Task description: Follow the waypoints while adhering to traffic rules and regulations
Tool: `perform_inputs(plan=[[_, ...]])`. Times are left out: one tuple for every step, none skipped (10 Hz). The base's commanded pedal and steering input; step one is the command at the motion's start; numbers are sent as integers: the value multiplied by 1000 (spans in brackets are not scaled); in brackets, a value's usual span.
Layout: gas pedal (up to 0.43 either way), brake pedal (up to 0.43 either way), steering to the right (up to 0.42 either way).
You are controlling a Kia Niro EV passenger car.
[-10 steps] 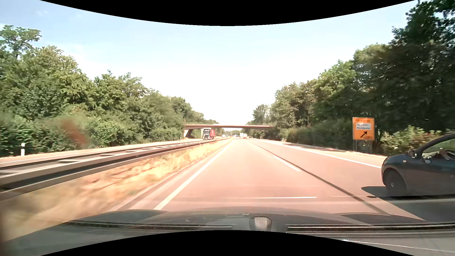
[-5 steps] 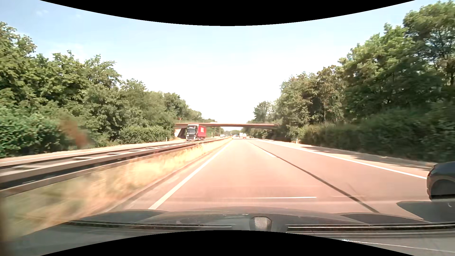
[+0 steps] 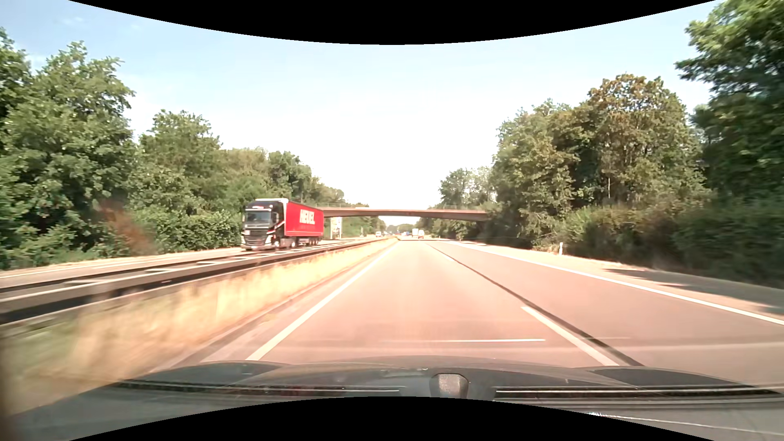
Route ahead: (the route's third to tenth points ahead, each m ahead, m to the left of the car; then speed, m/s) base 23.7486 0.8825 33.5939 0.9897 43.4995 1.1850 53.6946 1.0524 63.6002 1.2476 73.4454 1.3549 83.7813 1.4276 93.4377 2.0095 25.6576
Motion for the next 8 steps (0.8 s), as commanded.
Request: perform_inputs(plan=[[130, 0, -5], [130, 0, -5], [130, 0, -4], [130, 0, -4], [130, 0, -4], [130, 0, -4], [130, 0, -4], [130, 0, -4]])
